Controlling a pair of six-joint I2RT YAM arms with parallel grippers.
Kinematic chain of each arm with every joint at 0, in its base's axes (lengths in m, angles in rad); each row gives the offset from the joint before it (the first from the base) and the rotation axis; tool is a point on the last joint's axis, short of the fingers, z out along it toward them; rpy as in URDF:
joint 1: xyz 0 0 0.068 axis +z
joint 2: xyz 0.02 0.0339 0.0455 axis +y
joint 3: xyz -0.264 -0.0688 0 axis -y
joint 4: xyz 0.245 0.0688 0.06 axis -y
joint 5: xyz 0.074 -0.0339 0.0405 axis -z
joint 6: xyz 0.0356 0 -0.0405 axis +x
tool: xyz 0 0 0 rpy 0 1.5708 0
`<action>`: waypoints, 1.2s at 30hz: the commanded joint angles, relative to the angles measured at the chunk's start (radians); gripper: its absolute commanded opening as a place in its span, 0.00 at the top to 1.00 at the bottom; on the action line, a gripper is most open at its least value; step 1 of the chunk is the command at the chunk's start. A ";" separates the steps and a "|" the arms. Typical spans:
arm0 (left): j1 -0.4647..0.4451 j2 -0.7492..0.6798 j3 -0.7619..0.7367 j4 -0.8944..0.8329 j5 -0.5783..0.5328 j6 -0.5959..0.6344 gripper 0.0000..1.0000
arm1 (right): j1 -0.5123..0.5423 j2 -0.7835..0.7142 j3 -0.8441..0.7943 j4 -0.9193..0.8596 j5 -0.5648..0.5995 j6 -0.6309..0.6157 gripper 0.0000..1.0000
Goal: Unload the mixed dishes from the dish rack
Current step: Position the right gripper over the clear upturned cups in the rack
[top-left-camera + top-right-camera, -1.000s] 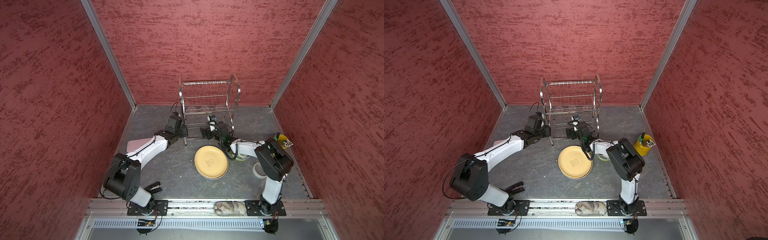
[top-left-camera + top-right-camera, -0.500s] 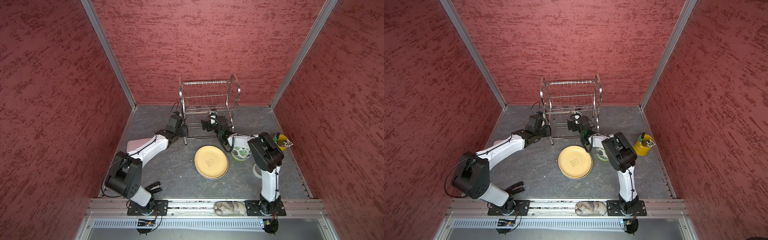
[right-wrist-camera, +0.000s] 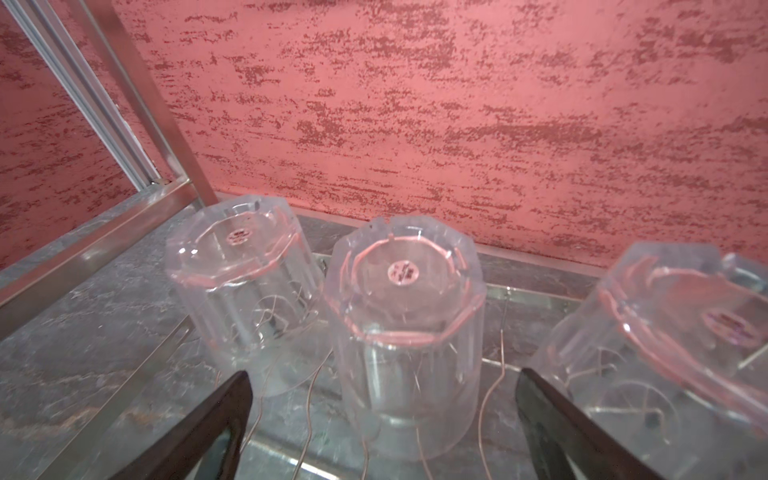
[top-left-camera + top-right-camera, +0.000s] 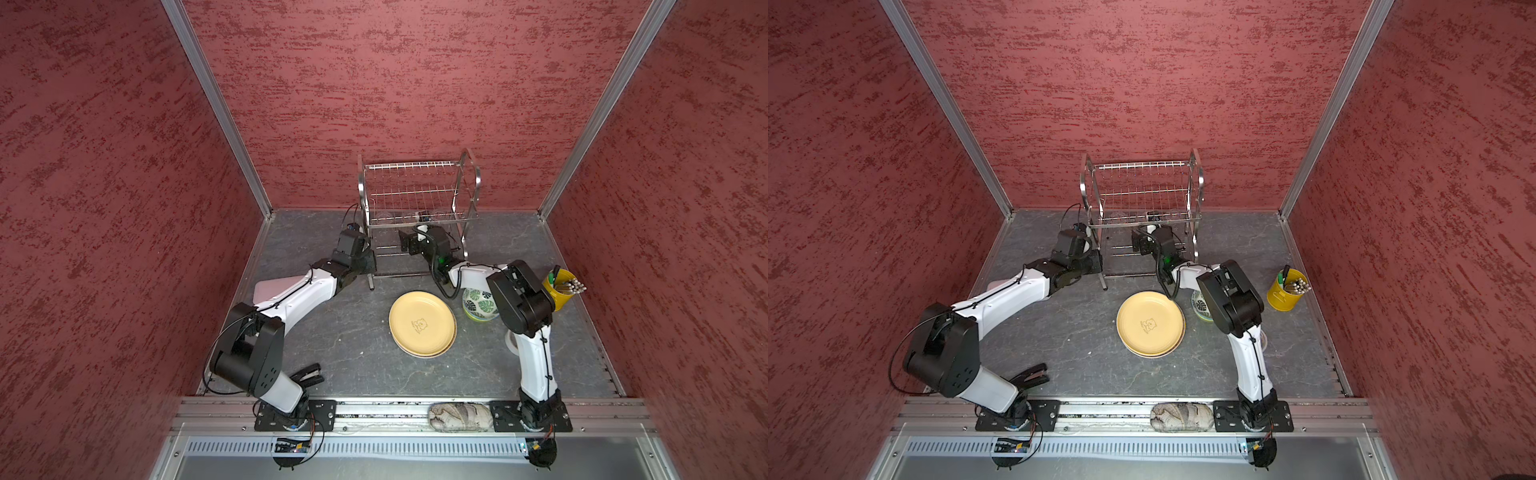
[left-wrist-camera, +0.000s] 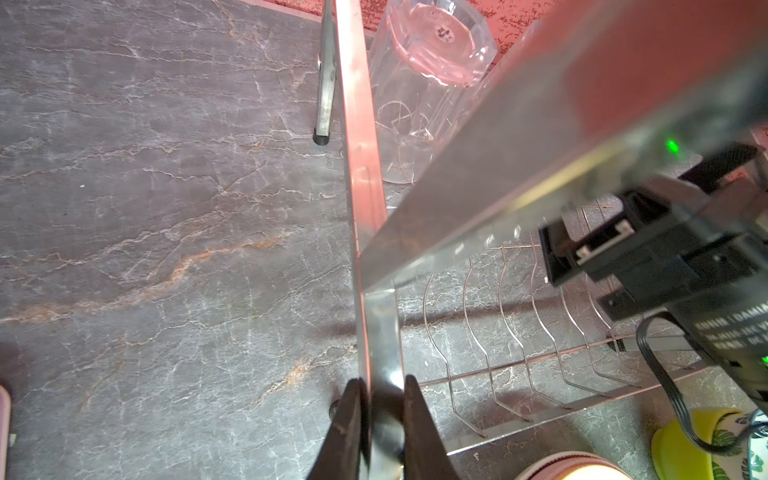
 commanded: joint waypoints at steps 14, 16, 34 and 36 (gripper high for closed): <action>0.008 0.054 0.027 -0.008 0.001 -0.022 0.87 | -0.048 0.145 0.210 -0.029 0.032 -0.006 0.01; 0.008 0.056 0.031 -0.009 0.004 -0.022 0.87 | -0.052 0.156 0.231 -0.046 0.039 0.007 0.01; 0.011 0.047 0.014 -0.006 0.000 -0.020 0.87 | -0.060 0.193 0.317 -0.147 -0.019 0.027 0.26; 0.010 0.047 0.013 -0.005 -0.001 -0.020 0.87 | -0.061 0.189 0.314 -0.147 -0.027 0.025 0.30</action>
